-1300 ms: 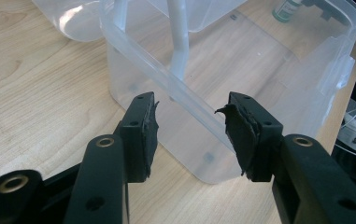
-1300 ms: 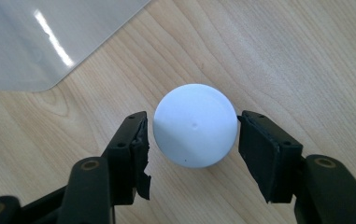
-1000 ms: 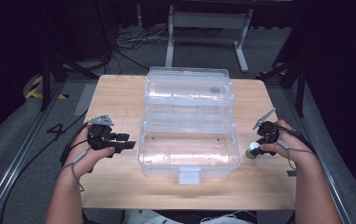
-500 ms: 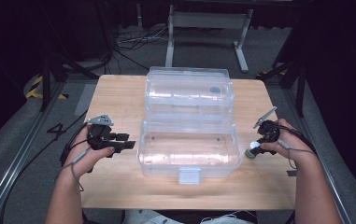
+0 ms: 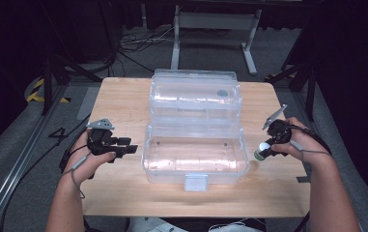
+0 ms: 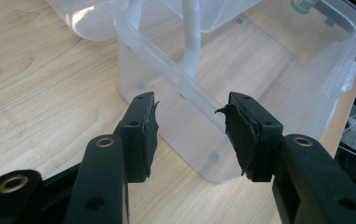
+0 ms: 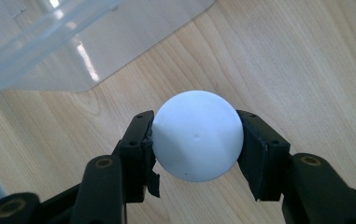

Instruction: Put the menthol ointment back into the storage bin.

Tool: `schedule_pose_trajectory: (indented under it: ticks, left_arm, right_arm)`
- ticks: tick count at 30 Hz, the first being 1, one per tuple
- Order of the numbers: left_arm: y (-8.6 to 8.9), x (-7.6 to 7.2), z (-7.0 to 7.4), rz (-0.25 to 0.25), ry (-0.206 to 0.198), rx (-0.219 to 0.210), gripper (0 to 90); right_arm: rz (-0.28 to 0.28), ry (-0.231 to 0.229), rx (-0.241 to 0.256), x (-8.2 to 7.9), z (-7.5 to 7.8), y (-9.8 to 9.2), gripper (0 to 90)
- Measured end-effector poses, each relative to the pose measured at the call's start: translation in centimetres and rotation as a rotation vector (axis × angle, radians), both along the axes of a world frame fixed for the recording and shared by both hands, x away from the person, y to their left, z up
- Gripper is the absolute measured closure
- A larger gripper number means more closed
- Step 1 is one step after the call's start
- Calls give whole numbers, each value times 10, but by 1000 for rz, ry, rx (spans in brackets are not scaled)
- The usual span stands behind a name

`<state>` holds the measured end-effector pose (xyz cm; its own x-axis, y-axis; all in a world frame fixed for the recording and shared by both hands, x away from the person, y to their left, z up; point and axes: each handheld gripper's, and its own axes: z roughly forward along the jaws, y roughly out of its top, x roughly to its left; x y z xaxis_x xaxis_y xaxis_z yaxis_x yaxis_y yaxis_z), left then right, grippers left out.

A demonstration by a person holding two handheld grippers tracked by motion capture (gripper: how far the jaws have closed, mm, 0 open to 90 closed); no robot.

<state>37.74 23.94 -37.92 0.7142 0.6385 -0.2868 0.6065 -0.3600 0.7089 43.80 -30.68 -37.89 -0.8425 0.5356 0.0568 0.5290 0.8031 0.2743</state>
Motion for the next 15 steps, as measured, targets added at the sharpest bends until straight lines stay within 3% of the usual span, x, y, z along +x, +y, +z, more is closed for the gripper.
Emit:
schedule_pose_trajectory:
  ticks: [15]
  left_arm:
    - [1,0,0,3,3,0,535]
  right_arm:
    - [82,-26,-5,-5,29,4,504]
